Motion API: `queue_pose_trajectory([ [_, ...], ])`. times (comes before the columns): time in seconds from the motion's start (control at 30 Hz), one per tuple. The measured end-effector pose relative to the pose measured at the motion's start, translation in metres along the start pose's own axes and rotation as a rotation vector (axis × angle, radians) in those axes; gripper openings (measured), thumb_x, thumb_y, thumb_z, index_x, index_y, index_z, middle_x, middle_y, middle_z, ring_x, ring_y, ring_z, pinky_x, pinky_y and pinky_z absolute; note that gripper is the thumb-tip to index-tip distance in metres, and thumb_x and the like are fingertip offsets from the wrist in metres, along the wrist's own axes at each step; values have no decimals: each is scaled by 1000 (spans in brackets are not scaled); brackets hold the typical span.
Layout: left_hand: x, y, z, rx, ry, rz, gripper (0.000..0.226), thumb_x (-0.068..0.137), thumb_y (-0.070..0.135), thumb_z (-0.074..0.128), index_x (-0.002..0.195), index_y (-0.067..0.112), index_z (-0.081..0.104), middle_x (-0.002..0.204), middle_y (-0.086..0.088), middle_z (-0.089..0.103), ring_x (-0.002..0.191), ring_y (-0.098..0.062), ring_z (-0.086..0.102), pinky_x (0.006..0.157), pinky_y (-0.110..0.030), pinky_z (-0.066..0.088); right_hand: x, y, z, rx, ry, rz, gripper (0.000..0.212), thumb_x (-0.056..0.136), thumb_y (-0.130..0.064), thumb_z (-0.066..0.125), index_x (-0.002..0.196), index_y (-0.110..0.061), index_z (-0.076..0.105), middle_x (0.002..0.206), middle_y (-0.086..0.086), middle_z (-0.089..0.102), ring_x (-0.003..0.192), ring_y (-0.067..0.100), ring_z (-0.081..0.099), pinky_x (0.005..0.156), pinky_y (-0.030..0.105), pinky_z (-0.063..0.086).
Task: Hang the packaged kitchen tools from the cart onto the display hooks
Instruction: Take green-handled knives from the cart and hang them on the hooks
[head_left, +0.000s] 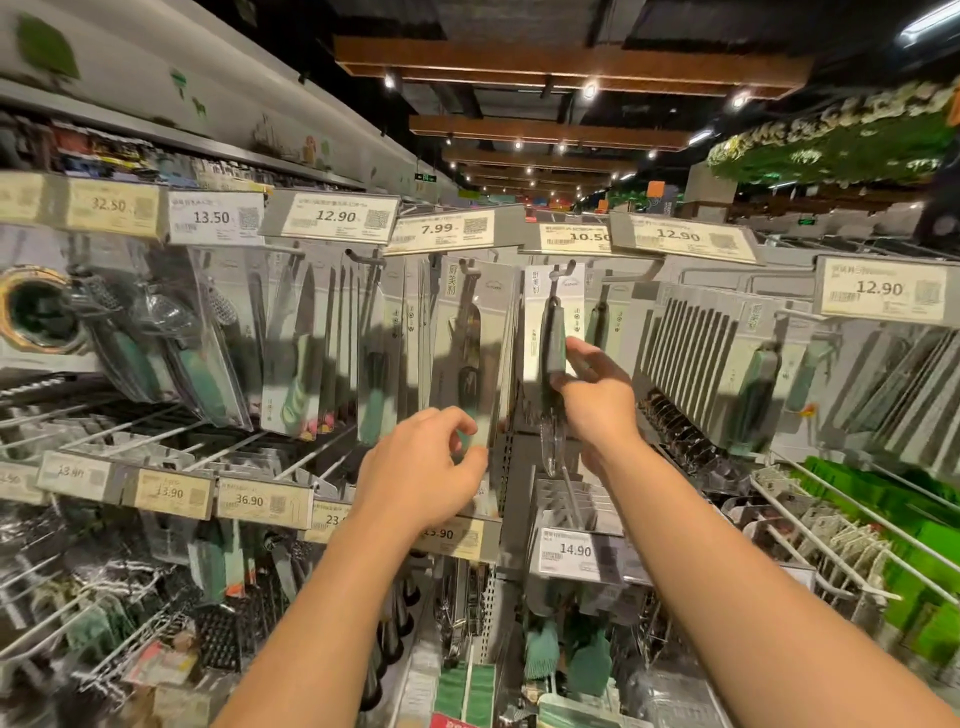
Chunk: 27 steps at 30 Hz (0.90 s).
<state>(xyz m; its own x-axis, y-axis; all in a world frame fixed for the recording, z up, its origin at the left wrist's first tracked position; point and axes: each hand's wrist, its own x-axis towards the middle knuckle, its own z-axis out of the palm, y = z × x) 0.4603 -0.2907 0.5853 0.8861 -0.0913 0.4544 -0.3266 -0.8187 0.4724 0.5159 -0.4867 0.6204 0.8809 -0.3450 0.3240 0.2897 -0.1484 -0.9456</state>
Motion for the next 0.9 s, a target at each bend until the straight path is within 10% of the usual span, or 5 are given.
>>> queue_pose_trajectory([
  [0.17, 7, 0, 2, 8, 16, 15, 26, 98, 48, 58, 122, 38, 63, 104, 18, 60, 95, -9, 59, 74, -30, 42, 29, 11, 6, -111, -27, 16, 63, 94, 7, 60, 147, -28, 55, 152, -4, 53, 67, 4, 65, 56, 27, 51],
  [0.3, 11, -3, 6, 11, 22, 18, 26, 98, 47, 58, 122, 37, 63, 105, 17, 61, 96, -11, 60, 75, -31, 44, 43, 13, 9, -192, -53, 37, 57, 98, -2, 60, 147, -31, 53, 151, -2, 55, 116, 26, 68, 96, 46, 59],
  [0.63, 8, 4, 15, 68, 27, -21, 30, 98, 48, 57, 124, 34, 65, 107, 15, 62, 100, -15, 60, 80, -34, 49, 3, 10, -7, -160, -25, 46, 23, 95, -6, 63, 114, -19, 67, 101, 1, 71, 71, 10, 62, 59, 17, 50],
  [0.9, -40, 37, -13, 191, 117, -156, 36, 95, 52, 57, 122, 29, 65, 114, 6, 68, 103, -21, 64, 84, -39, 55, -64, -21, -20, -197, -306, -128, 20, 90, -27, 70, 110, -28, 71, 100, -11, 71, 96, 13, 69, 91, 45, 59],
])
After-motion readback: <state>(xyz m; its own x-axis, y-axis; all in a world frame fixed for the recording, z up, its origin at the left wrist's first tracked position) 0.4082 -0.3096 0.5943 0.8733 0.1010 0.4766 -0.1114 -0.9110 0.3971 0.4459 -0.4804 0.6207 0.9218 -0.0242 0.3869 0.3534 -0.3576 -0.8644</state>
